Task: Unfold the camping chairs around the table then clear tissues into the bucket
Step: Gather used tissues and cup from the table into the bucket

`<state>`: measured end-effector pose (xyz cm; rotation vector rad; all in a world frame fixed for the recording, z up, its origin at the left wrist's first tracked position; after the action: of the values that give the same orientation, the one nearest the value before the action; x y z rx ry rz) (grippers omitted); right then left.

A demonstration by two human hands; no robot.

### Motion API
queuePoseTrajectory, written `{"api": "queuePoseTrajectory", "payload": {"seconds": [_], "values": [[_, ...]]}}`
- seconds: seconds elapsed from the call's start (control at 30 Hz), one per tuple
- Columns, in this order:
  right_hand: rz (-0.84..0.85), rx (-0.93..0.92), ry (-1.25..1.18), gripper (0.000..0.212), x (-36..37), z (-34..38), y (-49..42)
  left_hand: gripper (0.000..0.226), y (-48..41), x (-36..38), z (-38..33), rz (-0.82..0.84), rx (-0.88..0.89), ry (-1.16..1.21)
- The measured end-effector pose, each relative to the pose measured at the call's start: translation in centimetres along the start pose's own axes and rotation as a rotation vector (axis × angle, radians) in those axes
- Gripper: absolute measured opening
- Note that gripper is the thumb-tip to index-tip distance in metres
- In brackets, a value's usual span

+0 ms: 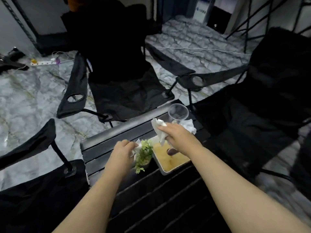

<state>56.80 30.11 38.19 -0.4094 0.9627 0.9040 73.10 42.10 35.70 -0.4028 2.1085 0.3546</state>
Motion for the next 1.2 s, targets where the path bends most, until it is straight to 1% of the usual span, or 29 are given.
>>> {"api": "queuePoseTrajectory", "payload": {"seconds": [0.07, 0.13, 0.2, 0.27, 0.37, 0.43, 0.53, 0.63, 0.73, 0.9, 1.0, 1.07, 1.13, 1.2], "values": [[-0.051, 0.084, 0.027, 0.053, -0.9, -0.2, 5.2, 0.038, 1.5, 1.4, -3.2, 0.074, 0.117, -0.032], [-0.131, 0.218, 0.042, 0.050, -1.5, -1.0, 11.0, 0.035, 3.3, 3.3, -7.0, 0.137, 0.255, -0.079], [-0.217, 0.389, 0.050, 0.052, -1.3, -2.9, 16.9, 0.031, 5.3, 5.4, -11.0, 0.152, 0.369, -0.144], [-0.248, 0.536, 0.064, 0.053, -0.5, -4.6, 23.2, 0.029, 8.0, 7.8, -15.3, 0.159, 0.461, -0.217], [-0.216, 0.724, 0.093, 0.053, 1.5, -7.2, 32.8, 0.029, 12.8, 12.4, -21.0, 0.227, 0.552, -0.331], [-0.159, 0.857, 0.074, 0.051, 3.2, -8.7, 39.0, 0.030, 16.3, 15.9, -24.2, 0.284, 0.611, -0.425], [-0.068, 1.018, -0.005, 0.048, 6.3, -10.3, 47.0, 0.034, 21.5, 21.7, -27.6, 0.435, 0.641, -0.493], [-0.065, 1.109, -0.034, 0.043, 10.0, -11.7, 52.6, 0.042, 26.3, 27.1, -29.5, 0.557, 0.649, -0.523], [-0.109, 1.175, -0.102, 0.046, 14.1, -14.0, 56.3, 0.044, 29.6, 33.0, -29.9, 0.613, 0.656, -0.525], [-0.139, 1.285, -0.198, 0.046, 21.8, -19.3, 60.4, 0.046, 32.7, 43.8, -28.4, 0.716, 0.691, -0.532], [-0.161, 1.315, -0.269, 0.044, 25.7, -22.5, 61.7, 0.046, 33.2, 49.8, -26.6, 0.779, 0.675, -0.535], [-0.111, 1.317, -0.284, 0.051, 27.6, -24.7, 62.1, 0.053, 33.0, 53.0, -25.5, 0.806, 0.690, -0.603], [-0.026, 1.309, -0.331, 0.062, 29.2, -26.1, 62.2, 0.068, 32.6, 54.9, -24.7, 0.835, 0.726, -0.691], [-0.038, 1.300, -0.410, 0.069, 29.8, -26.6, 62.1, 0.075, 32.2, 55.3, -24.5, 0.823, 0.756, -0.705]]}}
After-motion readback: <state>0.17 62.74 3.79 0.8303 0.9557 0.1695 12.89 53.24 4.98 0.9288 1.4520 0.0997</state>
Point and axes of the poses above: each hand's wrist, its own y-axis away from the middle knuckle, its own x-axis out of the palm, z = x × y, the point moved 4 cm from there along -y, towards the middle knuckle, and after that the axes turned 8 degrees about -x, right-handed, at the moved point
